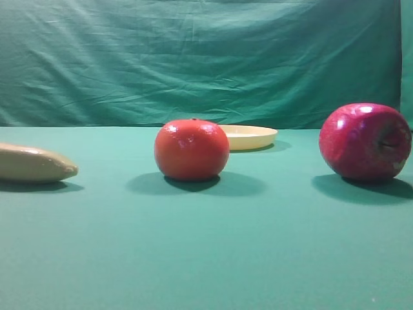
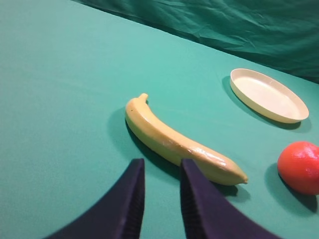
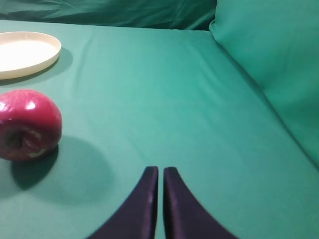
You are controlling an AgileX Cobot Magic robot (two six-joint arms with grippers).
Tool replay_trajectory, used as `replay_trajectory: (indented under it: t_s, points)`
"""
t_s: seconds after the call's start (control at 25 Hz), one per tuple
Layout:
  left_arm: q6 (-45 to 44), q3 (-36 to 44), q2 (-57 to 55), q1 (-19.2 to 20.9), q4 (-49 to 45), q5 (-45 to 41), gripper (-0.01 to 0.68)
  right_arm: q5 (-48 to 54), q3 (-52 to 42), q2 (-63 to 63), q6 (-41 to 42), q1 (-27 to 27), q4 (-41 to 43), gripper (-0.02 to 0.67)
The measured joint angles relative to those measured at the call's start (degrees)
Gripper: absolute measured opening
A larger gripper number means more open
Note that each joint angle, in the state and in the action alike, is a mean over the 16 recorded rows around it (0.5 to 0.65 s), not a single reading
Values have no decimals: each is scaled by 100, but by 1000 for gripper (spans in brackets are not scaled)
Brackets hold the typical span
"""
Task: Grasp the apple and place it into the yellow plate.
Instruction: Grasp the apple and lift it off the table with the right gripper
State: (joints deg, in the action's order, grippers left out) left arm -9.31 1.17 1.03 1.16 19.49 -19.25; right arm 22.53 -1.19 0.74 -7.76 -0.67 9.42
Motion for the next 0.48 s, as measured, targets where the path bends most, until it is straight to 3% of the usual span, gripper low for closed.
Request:
replay_trajectory:
  t_s: [0.48]
  points:
    - [0,0,0,0,0,0,157,-429,-18,0,3,0,-487,0]
